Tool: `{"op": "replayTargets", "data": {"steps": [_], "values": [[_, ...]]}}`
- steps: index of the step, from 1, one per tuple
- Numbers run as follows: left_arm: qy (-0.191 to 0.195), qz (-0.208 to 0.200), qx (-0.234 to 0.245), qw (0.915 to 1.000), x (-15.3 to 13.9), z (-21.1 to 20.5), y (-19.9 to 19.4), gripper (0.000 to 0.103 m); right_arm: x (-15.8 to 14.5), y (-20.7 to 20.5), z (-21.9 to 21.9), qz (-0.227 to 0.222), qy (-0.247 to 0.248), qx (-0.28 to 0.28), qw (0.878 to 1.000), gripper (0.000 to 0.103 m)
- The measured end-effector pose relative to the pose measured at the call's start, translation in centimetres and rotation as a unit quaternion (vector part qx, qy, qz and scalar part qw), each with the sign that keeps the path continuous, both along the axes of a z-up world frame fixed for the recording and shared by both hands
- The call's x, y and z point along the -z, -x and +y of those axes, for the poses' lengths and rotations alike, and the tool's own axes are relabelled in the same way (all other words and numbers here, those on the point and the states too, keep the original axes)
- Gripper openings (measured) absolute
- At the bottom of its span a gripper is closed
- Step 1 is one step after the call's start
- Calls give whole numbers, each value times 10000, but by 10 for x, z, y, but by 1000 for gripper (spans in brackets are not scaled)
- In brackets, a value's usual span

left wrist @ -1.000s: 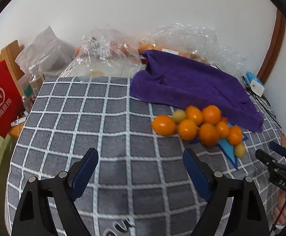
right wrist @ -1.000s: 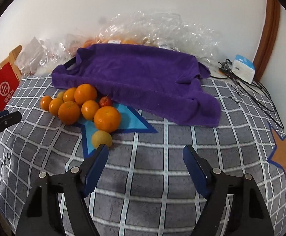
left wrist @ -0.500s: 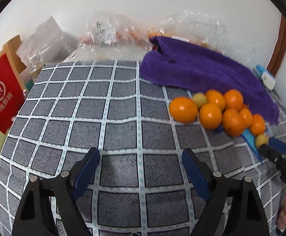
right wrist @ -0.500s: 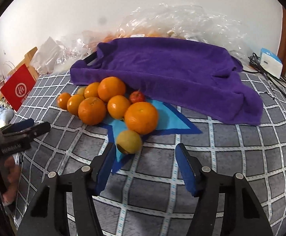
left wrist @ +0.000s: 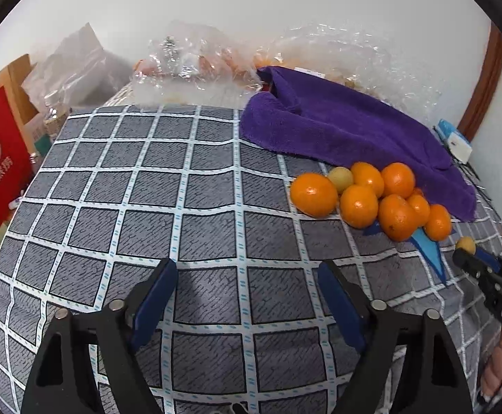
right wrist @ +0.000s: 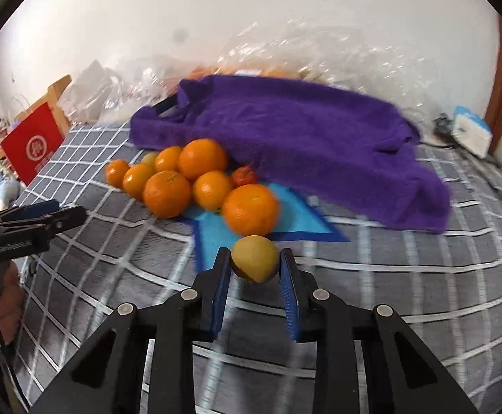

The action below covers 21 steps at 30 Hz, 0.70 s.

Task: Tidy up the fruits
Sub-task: 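Close the left gripper on an orange while the right gripper holds the yellow fruit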

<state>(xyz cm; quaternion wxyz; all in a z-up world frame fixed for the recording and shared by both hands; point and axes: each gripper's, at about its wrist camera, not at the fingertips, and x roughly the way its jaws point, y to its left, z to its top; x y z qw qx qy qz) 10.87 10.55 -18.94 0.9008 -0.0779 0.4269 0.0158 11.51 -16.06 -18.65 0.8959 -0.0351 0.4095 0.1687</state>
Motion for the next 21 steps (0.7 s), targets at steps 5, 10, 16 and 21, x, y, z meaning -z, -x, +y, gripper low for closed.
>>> {"op": "replayTargets", "data": {"steps": [5, 10, 16, 21], "values": [[73, 92, 403, 9991, -13, -7, -19, 72, -6, -8, -34, -221, 254, 316, 9989, 28], [-77, 213, 580, 9981, -13, -16, -46, 71, 0, -24, -58, -153, 133, 551, 9983, 28], [-411, 193, 678, 9967, -12, -26, -60, 68, 10, -34, -59, 11, -79, 517, 9986, 28], [-284, -34, 629, 9976, -5, -19, -64, 58, 14, -36, -64, 104, -188, 608, 9979, 28]]}}
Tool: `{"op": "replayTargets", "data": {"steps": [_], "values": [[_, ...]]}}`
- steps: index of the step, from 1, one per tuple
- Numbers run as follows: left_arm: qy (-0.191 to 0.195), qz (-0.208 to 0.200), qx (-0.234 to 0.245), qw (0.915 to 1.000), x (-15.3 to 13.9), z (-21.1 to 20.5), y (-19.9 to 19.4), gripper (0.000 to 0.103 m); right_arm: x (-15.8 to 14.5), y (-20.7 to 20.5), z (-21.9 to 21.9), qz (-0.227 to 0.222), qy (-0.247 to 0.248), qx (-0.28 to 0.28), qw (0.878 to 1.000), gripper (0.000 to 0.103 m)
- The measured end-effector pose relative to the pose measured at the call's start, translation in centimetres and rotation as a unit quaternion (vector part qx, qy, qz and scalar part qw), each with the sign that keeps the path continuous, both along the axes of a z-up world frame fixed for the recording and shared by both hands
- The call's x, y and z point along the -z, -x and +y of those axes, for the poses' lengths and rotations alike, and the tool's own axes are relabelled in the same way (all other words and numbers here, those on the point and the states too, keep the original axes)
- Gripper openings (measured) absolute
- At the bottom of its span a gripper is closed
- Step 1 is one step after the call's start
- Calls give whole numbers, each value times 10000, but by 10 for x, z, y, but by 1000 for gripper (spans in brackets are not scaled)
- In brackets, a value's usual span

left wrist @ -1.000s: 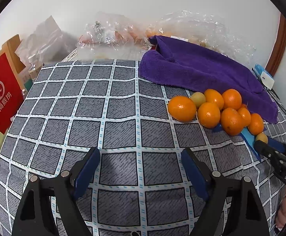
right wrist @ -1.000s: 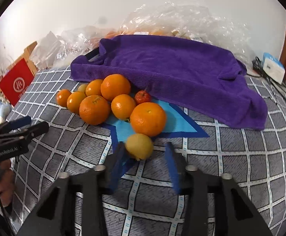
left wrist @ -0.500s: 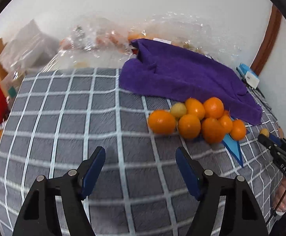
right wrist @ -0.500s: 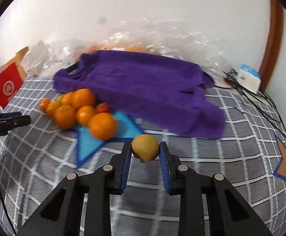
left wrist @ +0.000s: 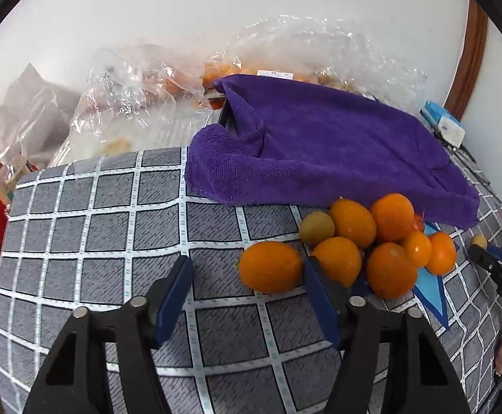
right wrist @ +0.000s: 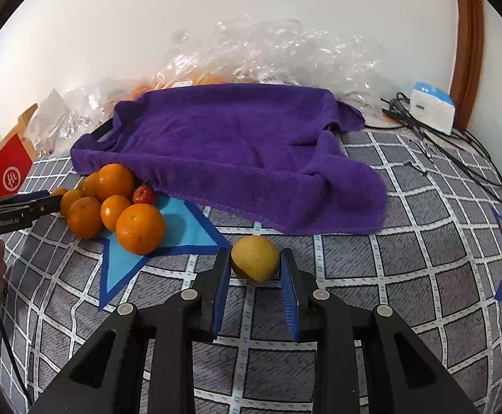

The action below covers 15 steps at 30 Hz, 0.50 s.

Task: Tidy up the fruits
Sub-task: 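Close the left gripper on an orange while the right gripper holds the yellow fruit, then lift both held fruits and carry them over the purple towel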

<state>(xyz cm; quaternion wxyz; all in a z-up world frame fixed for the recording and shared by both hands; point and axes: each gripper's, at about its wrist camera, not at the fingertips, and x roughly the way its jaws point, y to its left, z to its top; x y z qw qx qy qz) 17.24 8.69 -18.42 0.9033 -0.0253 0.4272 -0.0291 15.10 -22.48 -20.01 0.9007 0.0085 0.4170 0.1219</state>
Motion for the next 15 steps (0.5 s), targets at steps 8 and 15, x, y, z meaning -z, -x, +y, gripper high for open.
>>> {"op": "replayTargets", "data": {"steps": [8, 15], "values": [[264, -198, -1, 9995, 2, 4, 4, 38, 2, 0, -4, 32, -119, 41, 9999, 28], [532, -275, -452, 9972, 2, 19, 7, 38, 2, 0, 0, 13, 8, 4, 10000, 28]]}}
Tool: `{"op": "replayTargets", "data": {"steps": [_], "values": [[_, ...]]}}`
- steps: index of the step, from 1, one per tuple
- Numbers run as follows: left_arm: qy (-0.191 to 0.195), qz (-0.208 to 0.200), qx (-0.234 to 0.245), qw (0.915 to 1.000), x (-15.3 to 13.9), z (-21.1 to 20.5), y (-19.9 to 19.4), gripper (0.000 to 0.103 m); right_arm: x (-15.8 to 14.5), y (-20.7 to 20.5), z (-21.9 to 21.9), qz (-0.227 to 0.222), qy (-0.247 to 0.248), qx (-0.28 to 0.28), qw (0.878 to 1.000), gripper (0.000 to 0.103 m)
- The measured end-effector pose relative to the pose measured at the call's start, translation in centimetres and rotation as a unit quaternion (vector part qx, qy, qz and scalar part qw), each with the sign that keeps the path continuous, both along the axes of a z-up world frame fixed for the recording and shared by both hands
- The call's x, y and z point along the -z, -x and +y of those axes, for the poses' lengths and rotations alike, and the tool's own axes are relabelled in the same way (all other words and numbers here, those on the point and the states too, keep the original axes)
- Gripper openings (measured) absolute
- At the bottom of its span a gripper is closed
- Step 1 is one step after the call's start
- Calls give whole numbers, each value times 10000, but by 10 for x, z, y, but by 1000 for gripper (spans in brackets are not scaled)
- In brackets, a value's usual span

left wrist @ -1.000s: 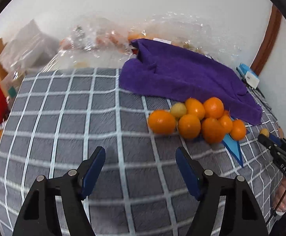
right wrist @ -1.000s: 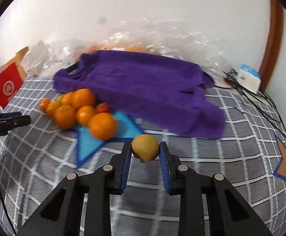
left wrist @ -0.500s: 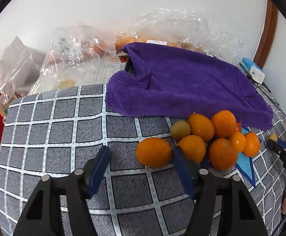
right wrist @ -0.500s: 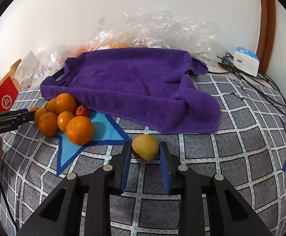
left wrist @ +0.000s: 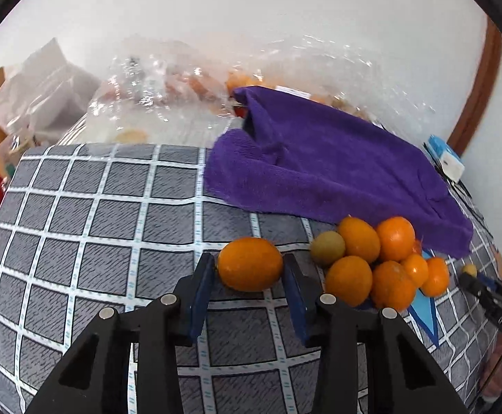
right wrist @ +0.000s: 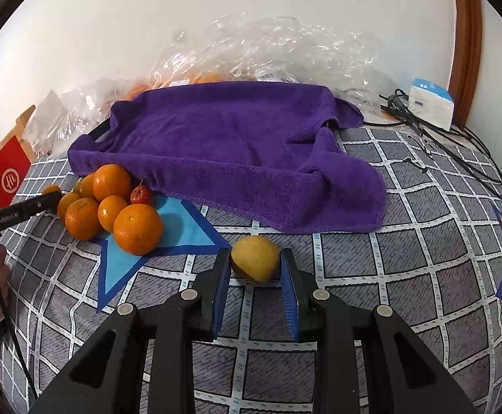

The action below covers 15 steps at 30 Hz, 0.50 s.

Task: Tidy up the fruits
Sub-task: 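Lift both held fruits and carry them over the purple towel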

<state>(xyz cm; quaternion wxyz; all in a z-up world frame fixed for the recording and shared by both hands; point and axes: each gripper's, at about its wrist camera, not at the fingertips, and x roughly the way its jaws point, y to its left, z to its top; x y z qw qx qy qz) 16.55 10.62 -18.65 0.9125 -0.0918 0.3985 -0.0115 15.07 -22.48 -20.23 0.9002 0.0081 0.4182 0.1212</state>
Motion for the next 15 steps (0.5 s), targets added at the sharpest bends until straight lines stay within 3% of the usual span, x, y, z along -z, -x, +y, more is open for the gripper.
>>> {"op": "replayTargets", "data": {"steps": [9, 15], "values": [[-16, -121, -215, 9997, -2, -2, 3, 38, 4, -3, 4, 135, 244, 101, 9996, 29], [-159, -373, -206, 9990, -10, -7, 11, 38, 3, -3, -1, 111, 138, 155, 9997, 29]]}}
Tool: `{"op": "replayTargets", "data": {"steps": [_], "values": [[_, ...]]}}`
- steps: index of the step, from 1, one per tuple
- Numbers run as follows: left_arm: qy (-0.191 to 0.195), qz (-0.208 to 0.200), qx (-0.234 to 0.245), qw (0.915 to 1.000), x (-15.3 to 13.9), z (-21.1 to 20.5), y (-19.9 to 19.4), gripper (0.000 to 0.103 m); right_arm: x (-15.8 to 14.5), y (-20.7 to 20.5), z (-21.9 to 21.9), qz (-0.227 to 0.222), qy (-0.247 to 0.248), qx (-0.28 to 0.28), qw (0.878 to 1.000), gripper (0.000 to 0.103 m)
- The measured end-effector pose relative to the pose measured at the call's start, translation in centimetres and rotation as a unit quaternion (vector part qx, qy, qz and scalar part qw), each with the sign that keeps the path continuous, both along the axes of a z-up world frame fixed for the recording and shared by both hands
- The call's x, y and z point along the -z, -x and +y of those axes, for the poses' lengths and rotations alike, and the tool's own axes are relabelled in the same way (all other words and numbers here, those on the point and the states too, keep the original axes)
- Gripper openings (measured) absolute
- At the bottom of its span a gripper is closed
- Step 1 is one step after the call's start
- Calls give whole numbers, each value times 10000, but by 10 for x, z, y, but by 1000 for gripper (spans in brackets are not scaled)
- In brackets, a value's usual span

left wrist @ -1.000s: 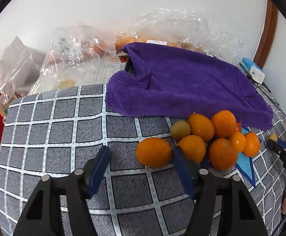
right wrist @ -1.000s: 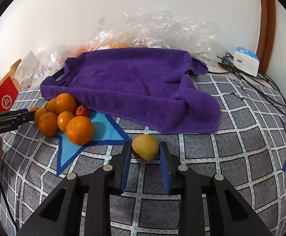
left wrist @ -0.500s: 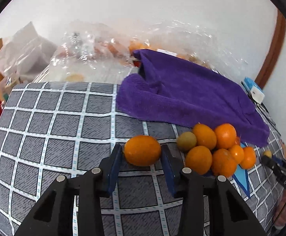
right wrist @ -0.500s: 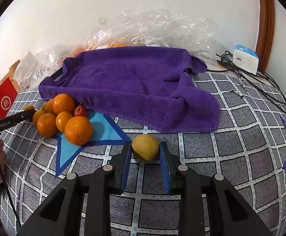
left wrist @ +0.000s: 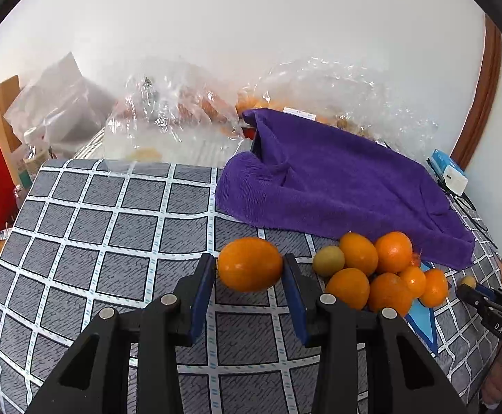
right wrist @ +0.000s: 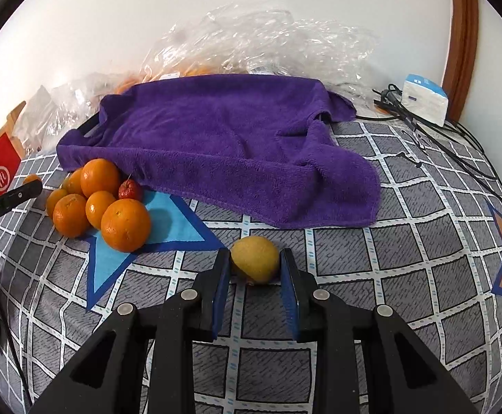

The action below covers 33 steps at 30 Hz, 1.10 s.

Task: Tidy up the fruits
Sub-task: 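Lift both held fruits and carry them over the purple towel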

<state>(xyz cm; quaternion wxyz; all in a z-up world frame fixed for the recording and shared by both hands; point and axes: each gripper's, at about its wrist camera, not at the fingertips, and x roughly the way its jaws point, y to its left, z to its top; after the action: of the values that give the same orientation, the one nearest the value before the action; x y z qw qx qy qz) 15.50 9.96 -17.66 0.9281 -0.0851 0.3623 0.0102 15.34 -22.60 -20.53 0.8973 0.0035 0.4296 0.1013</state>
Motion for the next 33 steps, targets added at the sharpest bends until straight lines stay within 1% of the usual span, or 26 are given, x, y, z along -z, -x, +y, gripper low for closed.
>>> {"op": "replayTargets", "data": {"steps": [3, 7, 12, 22, 33], "values": [[71, 68, -63, 9999, 2, 4, -1, 38, 0, -1, 0, 4, -2, 3, 10000, 29], [114, 53, -95, 9999, 1, 6, -2, 38, 0, -1, 0, 2, -29, -29, 10000, 29], [115, -73, -23, 9999, -3, 4, 2, 38, -1, 0, -3, -41, -98, 9, 9999, 29], [466, -339, 11, 9983, -8, 11, 8, 38, -7, 6, -6, -212, -360, -66, 9991, 29], [542, -499, 24, 9973, -12, 12, 11, 38, -12, 11, -12, -352, -471, 11, 9983, 29]]}}
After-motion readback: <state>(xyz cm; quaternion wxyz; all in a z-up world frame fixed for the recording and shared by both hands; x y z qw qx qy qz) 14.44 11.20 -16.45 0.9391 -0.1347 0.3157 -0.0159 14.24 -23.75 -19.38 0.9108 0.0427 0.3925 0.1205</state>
